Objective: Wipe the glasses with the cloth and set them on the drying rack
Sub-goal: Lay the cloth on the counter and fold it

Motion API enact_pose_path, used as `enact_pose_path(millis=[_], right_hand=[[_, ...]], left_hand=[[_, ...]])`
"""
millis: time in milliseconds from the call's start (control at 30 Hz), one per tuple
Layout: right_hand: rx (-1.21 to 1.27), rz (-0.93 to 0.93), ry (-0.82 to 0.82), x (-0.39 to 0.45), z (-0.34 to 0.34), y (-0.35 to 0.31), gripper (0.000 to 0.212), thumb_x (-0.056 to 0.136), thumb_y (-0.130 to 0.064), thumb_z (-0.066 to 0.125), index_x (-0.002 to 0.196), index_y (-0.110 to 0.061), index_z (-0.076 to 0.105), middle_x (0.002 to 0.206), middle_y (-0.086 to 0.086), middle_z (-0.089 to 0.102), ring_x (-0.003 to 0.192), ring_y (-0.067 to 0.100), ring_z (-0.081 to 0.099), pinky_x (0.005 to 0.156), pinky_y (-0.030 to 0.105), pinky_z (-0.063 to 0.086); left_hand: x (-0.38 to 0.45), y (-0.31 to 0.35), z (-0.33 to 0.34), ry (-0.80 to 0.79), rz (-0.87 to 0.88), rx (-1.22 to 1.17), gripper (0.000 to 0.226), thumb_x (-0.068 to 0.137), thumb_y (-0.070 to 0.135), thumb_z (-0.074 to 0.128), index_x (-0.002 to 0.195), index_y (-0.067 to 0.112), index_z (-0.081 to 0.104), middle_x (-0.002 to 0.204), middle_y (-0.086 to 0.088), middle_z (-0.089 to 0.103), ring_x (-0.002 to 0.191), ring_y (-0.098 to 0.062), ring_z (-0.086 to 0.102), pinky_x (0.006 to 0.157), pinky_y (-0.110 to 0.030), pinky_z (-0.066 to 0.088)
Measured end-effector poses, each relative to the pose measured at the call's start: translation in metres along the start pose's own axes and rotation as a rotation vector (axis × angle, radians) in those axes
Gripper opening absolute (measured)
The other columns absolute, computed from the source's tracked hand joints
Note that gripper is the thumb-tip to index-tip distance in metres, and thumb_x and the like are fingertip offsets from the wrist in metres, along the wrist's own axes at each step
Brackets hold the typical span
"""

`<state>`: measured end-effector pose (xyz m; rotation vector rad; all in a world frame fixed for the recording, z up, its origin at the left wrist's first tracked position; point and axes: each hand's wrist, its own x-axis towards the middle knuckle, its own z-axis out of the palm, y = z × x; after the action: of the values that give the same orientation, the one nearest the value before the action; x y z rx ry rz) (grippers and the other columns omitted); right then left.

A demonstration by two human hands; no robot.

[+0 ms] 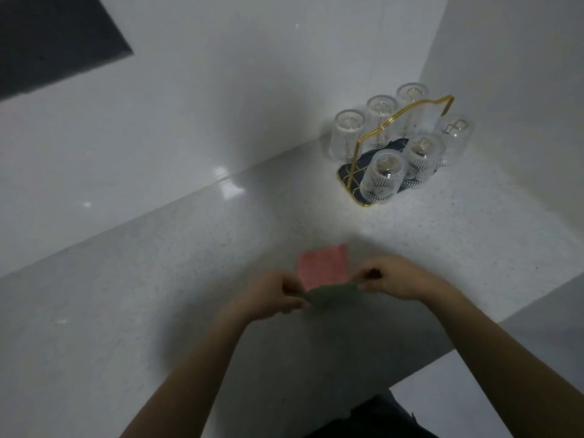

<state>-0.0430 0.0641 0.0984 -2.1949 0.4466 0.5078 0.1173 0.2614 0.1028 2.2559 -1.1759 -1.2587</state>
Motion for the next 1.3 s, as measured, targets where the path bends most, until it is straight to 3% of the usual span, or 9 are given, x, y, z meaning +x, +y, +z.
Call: enact_pose_path(millis=[133,233,333,467,567,800,1000,1167,1300], right_hand=[[-0.054,0.112,-0.058,0.028,0.031,0.012,0.023,0.091,-0.019,0.058,0.112,-0.016,0.066,0.108,-0.007,0.062,0.091,0.007,0.054,0.086,0.024,0.042],[0.052,0.158,0.256,0.053,0.044,0.021,0.021,0.089,-0.014,0.059,0.109,-0.015,0.068,0.107,0.002,0.064,0.095,0.016,0.055,0.084,0.027,0.042],[-0.322,0.016,0.502,0.072,0.068,0.033,0.032,0.085,-0.026,0.051,0.109,-0.016,0.069,0.116,0.010,0.066,0.107,0.032,0.059,0.095,0.039,0.044],[-0.506,-0.135,0.396,0.080,0.125,0.047,0.055,0.099,-0.039,0.022,0.128,-0.005,0.054,0.137,0.010,0.049,0.145,0.017,0.014,0.115,0.036,0.015],[-0.488,-0.068,0.364,0.095,0.137,0.043,0.061,0.101,-0.044,0.011,0.139,-0.005,0.037,0.146,0.007,0.035,0.145,0.010,-0.010,0.115,0.034,0.006],[-0.547,-0.115,0.290,0.192,0.118,-0.011,0.061,0.100,-0.046,0.007,0.143,-0.009,0.026,0.149,0.009,0.036,0.141,0.019,0.019,0.113,0.036,0.010],[-0.612,-0.201,0.283,0.289,0.089,-0.057,0.074,0.087,-0.059,-0.014,0.147,-0.017,-0.005,0.156,0.000,-0.009,0.144,0.015,-0.014,0.116,0.030,-0.016],[-0.671,-0.159,0.213,0.332,0.078,-0.083,0.061,0.099,-0.047,0.008,0.150,-0.016,-0.005,0.159,0.004,-0.008,0.146,0.017,-0.012,0.119,0.036,-0.009],[-0.640,-0.251,0.273,0.280,0.114,-0.068,0.063,0.098,-0.048,0.004,0.148,-0.010,0.014,0.156,0.011,0.018,0.145,0.024,0.008,0.117,0.040,0.006]], left_hand=[[0.023,-0.030,0.029,-0.008,-0.044,0.015,0.016,0.090,0.019,0.067,0.080,0.006,0.067,0.065,-0.003,0.057,0.056,-0.006,0.050,0.057,-0.008,0.045],[0.048,-0.041,0.040,0.238,-0.054,0.005,0.023,0.094,0.024,0.062,0.110,0.008,0.068,0.104,-0.010,0.068,0.089,-0.017,0.060,0.091,-0.032,0.052],[0.065,-0.048,0.060,0.368,-0.011,0.268,0.048,0.097,0.035,0.050,0.141,0.016,0.046,0.149,-0.009,0.041,0.136,-0.029,0.037,0.117,-0.041,0.023],[0.071,-0.071,0.095,0.254,0.253,0.537,0.059,0.093,0.040,0.027,0.138,0.012,0.053,0.147,-0.006,0.050,0.139,-0.021,0.043,0.120,-0.041,0.005],[0.079,-0.101,0.097,0.280,0.253,0.591,0.058,0.095,0.041,0.031,0.146,0.014,0.035,0.153,-0.001,0.036,0.150,-0.010,0.010,0.115,-0.043,0.008],[0.097,-0.168,0.015,0.330,0.155,0.567,0.062,0.103,0.047,0.006,0.149,0.012,0.029,0.154,-0.002,0.032,0.150,-0.008,0.002,0.117,-0.042,0.000],[0.127,-0.215,-0.066,0.400,0.059,0.587,0.073,0.096,0.058,-0.004,0.152,0.015,0.015,0.161,-0.004,0.020,0.147,-0.014,0.011,0.117,-0.036,-0.014],[0.140,-0.223,-0.103,0.349,-0.116,0.576,0.061,0.103,0.046,0.016,0.155,0.022,-0.003,0.164,-0.003,-0.008,0.151,-0.016,-0.009,0.116,-0.039,-0.019],[0.105,-0.227,-0.045,0.423,0.047,0.583,0.069,0.095,0.051,0.007,0.154,0.014,0.005,0.162,-0.012,0.014,0.150,-0.017,-0.009,0.117,-0.039,-0.013]])
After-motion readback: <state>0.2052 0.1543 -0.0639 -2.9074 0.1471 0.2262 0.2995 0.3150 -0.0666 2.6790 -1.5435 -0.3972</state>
